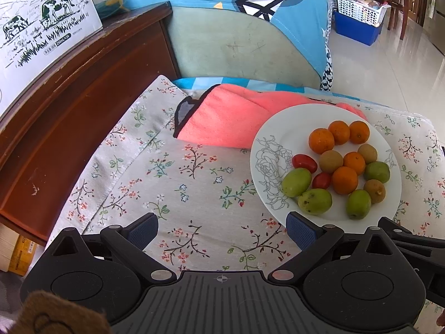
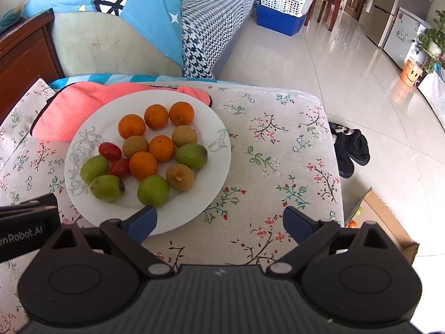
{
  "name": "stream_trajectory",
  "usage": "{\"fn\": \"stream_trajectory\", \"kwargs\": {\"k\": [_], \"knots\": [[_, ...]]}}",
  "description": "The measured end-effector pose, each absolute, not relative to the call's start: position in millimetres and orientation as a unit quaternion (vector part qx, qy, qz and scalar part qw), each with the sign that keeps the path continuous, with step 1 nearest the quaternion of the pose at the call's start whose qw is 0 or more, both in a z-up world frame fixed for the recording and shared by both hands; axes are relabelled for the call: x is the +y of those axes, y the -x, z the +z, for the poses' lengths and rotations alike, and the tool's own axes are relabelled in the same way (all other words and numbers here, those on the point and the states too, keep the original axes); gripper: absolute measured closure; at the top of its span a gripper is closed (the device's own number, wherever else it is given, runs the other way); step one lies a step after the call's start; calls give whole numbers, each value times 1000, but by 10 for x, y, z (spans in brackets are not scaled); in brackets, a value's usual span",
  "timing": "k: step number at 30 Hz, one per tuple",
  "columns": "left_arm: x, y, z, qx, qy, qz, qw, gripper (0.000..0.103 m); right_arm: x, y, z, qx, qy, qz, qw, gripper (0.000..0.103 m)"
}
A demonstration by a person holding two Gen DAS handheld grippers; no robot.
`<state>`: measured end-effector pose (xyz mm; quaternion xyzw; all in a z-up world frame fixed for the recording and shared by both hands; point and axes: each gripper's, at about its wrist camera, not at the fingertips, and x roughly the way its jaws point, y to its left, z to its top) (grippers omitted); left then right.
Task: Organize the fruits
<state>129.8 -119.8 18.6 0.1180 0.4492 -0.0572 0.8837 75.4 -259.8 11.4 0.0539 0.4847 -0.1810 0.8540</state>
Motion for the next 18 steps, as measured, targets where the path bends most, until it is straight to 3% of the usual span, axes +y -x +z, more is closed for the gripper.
{"fn": "stream_trajectory", "kwargs": {"k": [18], "knots": [[-1111,-1168,128,445,-153,-68,880,4,-2446,-677,37,496,-18,-158,853,6]]}}
